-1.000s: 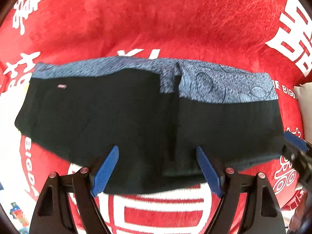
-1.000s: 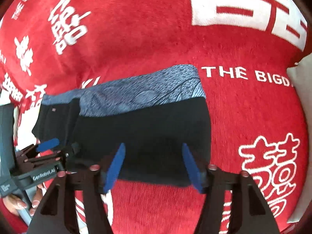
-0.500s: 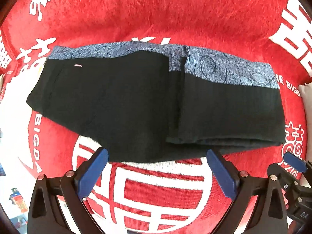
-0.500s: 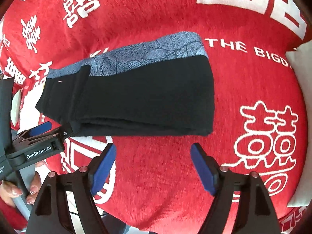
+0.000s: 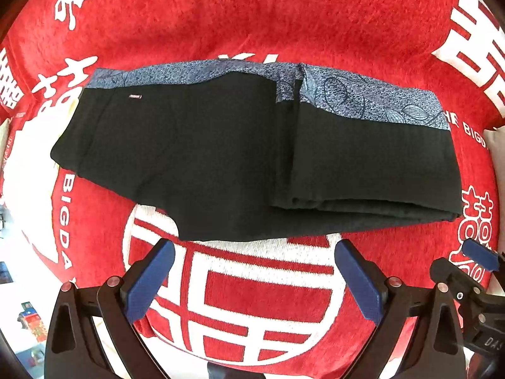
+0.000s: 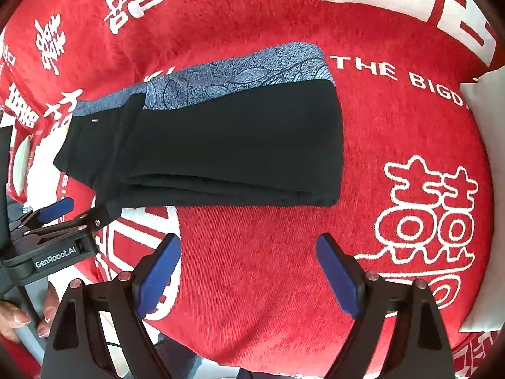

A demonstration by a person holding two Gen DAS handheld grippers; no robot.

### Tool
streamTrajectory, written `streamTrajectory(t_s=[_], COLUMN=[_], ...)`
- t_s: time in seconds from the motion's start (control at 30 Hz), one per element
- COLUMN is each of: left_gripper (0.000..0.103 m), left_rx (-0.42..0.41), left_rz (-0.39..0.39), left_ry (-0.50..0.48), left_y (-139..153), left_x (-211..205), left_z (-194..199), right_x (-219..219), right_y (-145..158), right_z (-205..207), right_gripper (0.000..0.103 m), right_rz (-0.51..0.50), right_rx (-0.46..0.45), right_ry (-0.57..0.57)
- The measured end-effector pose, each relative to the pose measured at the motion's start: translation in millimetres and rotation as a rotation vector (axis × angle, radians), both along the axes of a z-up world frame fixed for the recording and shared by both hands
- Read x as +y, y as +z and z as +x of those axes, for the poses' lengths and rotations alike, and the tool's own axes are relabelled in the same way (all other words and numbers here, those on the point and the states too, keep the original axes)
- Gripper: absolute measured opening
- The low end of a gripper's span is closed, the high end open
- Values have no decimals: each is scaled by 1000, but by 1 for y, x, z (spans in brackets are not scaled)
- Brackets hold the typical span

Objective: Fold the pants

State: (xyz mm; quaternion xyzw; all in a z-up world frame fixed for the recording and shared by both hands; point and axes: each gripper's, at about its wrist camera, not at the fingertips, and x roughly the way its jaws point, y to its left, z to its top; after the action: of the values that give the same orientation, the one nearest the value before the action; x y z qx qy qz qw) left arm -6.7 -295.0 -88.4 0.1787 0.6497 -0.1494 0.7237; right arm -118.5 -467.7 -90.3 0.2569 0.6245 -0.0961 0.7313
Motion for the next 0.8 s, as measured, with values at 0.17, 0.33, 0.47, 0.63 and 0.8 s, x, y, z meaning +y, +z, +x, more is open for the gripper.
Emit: streamTrajectory(t_s=[0.17, 0.33, 0.47, 0.63, 0.8], left_gripper=[101, 101, 101, 101, 101], left_rx=[25, 47, 59, 57, 57], left_rz=[-35, -72, -86, -110, -131], left_ry=[-14, -39, -53, -35, 52], left_y=[-4, -7, -6, -7, -12], left_x=[15, 39, 65, 111, 155], left_z=[7, 25, 45, 78, 104], right_x=[12, 35, 63, 100, 141], right_y=[0, 3, 3, 2, -4], right_z=[6, 17, 31, 55, 84], right_gripper=[90, 90, 90, 90, 90], right_rz=[-21, -50, -60, -72, -75], right_rx=[20, 35, 53, 61, 72], right_ry=[-19, -40, -85, -88, -39])
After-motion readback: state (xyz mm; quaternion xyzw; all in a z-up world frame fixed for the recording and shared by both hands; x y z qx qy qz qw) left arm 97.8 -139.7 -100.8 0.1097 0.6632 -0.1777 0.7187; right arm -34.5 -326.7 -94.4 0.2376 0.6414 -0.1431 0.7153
